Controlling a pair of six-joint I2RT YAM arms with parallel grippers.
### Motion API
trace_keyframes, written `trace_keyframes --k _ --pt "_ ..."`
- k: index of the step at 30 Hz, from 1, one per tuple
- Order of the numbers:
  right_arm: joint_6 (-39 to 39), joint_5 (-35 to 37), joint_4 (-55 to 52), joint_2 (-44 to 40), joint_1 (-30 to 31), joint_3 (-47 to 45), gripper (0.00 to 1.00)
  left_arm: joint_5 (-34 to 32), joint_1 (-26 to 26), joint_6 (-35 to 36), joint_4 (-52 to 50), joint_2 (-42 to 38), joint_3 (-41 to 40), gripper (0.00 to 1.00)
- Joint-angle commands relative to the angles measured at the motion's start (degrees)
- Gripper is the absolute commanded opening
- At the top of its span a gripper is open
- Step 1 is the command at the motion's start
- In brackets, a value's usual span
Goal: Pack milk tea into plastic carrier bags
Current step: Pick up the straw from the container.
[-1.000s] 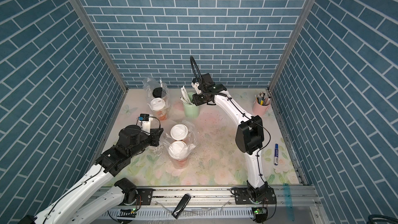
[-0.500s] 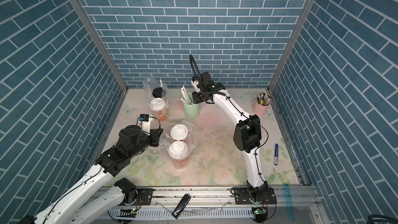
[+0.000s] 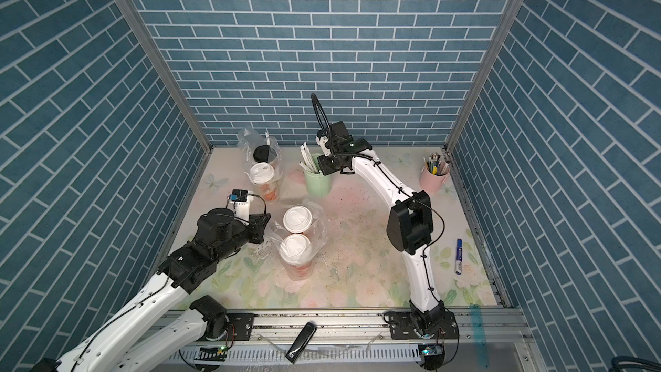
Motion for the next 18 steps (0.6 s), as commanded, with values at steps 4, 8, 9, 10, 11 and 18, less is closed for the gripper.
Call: trace_keyframes --k 4,8,9,10,11,18 --pt "-0.5 2.7 -1.9 0.6 0.6 -0.1 0.00 -0.6 0.3 0.1 -1.1 -0.9 -0.5 0.00" --pt "-1.3 5.3 -3.4 -0.5 0.7 2.0 0.00 -0.6 0.3 0.2 -0.7 -1.1 -0.6 0.00" --pt "-1.5 6.1 -4.2 -0.7 0.7 3.1 0.00 -0.7 0.2 0.2 -0.7 -1.2 -0.6 0.00" --pt "-1.8 6.7 -5.4 -1.1 0.7 4.6 0.00 -0.7 0.3 0.3 -0.7 -1.2 -0.6 0.00" --pt "-2.0 7.2 -7.0 -1.2 0.7 6.5 0.00 -0.7 0.2 0.3 -0.5 -1.3 -0.7 0.00" --pt "-3.3 9.7 -18.2 -3.4 1.0 18.3 0.00 0.1 0.3 1.4 0.5 -1.5 -0.9 0.00"
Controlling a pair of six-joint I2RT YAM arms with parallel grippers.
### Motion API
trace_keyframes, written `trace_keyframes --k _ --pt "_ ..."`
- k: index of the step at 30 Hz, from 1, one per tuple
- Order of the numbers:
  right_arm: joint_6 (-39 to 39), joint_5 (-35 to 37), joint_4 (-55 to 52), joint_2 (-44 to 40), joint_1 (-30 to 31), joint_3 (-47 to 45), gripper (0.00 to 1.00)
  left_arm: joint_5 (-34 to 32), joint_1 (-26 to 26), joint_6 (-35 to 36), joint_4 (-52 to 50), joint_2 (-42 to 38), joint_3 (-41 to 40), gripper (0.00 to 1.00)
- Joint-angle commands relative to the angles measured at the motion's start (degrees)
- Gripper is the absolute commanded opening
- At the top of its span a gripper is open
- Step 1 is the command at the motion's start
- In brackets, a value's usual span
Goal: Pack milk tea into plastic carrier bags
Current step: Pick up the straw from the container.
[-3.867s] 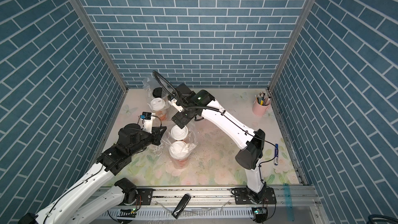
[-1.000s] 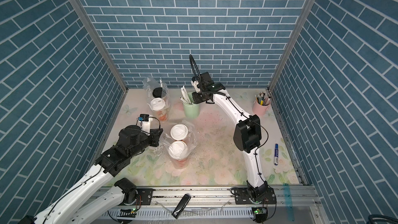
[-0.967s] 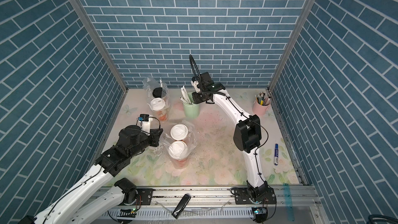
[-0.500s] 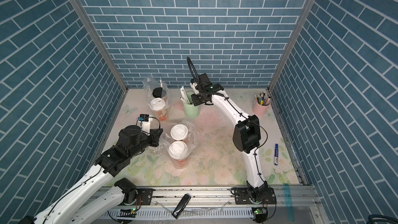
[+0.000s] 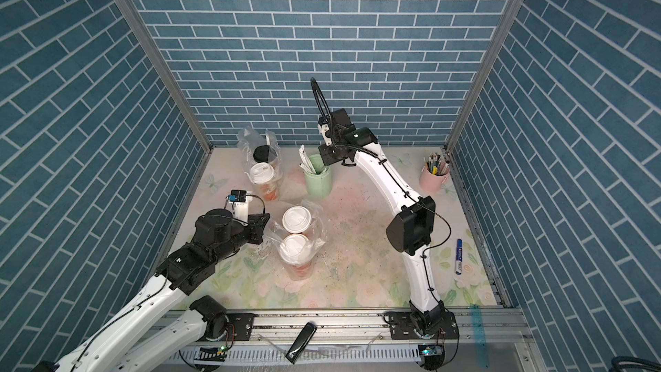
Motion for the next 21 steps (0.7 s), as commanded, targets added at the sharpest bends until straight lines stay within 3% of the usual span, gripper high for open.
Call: trace_keyframes --k 1,6,13,21 --pt "-2.4 2.6 -8.8 -3.4 0.9 4.8 0.00 0.2 0.2 1.3 0.8 -0.7 -0.9 0.00" --pt "-3.8 5.3 -16.5 -8.4 3.9 10.1 0.00 0.9 0.2 2.3 1.0 -1.0 -1.1 0.00" --pt "-5.2 7.4 -22.8 -19.1 14.0 9.7 0.00 2.0 0.3 3.5 0.8 -1.0 -1.1 0.00" --pt "-1.1 -2.6 -33.6 -24.0 20.5 10.0 0.00 5.4 0.3 4.6 1.3 -0.7 -1.2 0.00"
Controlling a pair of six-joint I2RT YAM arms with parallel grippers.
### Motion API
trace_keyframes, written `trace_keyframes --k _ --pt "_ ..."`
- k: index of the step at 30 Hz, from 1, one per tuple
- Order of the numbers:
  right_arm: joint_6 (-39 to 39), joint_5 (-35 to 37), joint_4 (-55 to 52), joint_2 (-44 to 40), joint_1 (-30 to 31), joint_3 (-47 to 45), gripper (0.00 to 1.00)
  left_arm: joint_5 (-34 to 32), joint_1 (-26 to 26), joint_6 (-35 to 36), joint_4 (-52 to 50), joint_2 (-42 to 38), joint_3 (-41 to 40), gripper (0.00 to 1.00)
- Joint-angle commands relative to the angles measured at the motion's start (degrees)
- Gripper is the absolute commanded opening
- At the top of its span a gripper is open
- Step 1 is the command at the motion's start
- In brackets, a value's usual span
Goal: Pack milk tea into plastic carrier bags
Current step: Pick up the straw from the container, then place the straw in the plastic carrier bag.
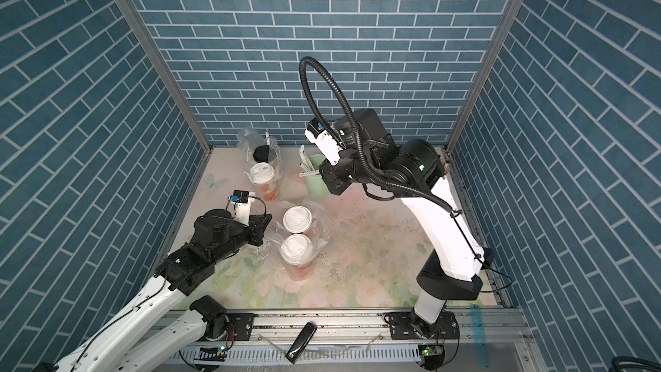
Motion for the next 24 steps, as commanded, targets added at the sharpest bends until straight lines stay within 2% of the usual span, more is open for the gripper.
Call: trace_keyframes --k 1,9,14,24 --pt "2.4 -6.6 -9.2 0.7 1.7 -0.2 0.00 2.3 0.3 1.6 1.4 -0.3 -1.5 0.00" --pt "4.8 -17.7 -7.3 -3.6 5.1 -10.3 0.00 4.4 0.2 4.0 3.2 -0.8 -2.8 0.00" --pt "4.8 -19.8 -5.7 -3.7 6.0 -14.1 0.00 5.3 0.2 4.3 4.5 -0.7 -3.3 0.00" --pt "4.5 -25.2 -3.0 -3.0 6.3 -15.7 0.00 6.3 0.3 3.9 5.8 -2.1 -4.1 0.00"
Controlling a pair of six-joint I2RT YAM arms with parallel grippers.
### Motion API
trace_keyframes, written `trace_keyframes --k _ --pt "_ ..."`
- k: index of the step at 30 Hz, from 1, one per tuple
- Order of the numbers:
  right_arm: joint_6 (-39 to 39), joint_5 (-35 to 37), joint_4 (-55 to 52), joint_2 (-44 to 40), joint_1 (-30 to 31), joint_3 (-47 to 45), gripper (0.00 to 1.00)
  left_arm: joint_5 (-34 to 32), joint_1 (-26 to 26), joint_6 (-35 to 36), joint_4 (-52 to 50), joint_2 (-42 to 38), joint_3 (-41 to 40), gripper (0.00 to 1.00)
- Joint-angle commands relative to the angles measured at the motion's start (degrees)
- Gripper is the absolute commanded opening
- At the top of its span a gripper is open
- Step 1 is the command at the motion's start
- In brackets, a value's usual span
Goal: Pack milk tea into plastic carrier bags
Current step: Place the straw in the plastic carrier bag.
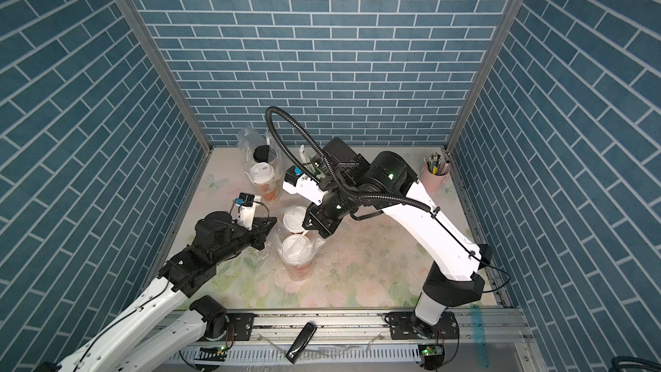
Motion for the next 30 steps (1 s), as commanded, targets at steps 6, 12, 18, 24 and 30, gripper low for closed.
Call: trace_keyframes --k 6,12,18,24,30 --pt "0.3 -2.2 -0.8 0.3 0.3 -1.2 0.00 2.6 0.2 0.0 2.3 -1.7 -1.4 0.00" --pt "-0.1 -1.1 -3.9 2.7 0.4 0.0 0.00 3.6 0.2 -0.8 3.3 -2.2 -2.1 0.00" --pt "-0.8 0.7 -7.4 5.6 0.6 2.8 0.00 4.3 0.1 -1.2 3.8 -2.7 -2.6 0.00" --pt "-2.1 1.5 -9.1 8.7 1.5 4.6 0.00 4.6 0.1 -2.1 5.0 -3.0 -3.4 0.00" --pt "-2.9 3.3 -9.8 12.0 2.3 5.8 0.00 4.8 0.2 -2.3 5.1 -2.5 -3.3 0.00"
